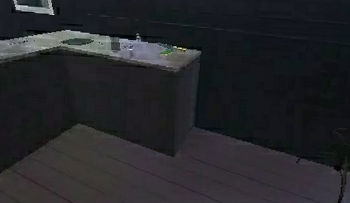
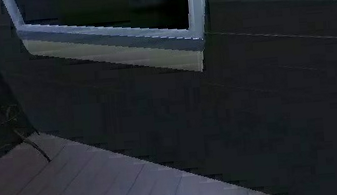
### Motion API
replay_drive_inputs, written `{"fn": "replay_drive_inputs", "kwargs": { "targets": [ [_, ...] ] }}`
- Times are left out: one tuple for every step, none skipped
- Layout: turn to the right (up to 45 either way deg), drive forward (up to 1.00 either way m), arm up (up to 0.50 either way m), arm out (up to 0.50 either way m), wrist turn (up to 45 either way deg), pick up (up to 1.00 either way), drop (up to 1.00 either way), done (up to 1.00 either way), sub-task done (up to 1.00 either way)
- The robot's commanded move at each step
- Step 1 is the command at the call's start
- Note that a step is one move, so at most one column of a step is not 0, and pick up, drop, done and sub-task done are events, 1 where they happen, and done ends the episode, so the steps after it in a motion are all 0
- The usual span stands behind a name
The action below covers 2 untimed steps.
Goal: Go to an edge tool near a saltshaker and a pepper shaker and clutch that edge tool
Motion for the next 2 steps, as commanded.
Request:
{"fn": "replay_drive_inputs", "kwargs": {
  "targets": [
    [0.0,0.90,0.00,0.00,0.0,0.00,0.00,0.00,0.00],
    [-45.0,0.00,0.00,0.00,0.0,0.00,0.00,0.00,0.00]
  ]
}}
